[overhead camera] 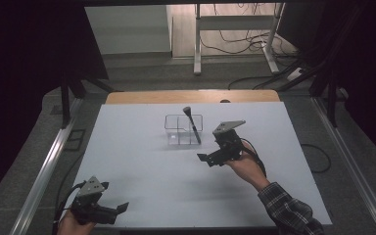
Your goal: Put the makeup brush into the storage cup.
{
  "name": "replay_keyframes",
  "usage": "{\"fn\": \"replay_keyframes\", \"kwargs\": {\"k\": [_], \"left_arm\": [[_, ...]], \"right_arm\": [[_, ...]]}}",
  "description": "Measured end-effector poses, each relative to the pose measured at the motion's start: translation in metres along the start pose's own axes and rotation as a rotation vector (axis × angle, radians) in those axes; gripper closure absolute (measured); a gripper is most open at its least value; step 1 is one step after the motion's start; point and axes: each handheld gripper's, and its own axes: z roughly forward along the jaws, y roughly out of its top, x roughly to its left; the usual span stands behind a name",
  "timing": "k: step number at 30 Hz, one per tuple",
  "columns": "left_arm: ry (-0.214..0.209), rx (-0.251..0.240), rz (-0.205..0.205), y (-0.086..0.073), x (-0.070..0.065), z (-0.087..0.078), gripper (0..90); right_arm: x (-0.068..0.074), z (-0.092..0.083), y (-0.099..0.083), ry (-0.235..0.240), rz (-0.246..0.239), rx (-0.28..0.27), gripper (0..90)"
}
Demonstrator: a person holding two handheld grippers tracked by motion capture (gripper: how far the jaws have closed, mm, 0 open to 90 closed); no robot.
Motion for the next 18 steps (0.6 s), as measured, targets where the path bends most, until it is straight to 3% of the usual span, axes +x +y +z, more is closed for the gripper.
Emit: {"fn": "replay_keyframes", "kwargs": {"k": [18], "left_arm": [[0.002,0.005,0.011,0.0,-0.001,0.0,0.0]], "right_arm": [[0.001,-0.008,-0.024,-0.039,-0.024,0.02,0.0]]}}
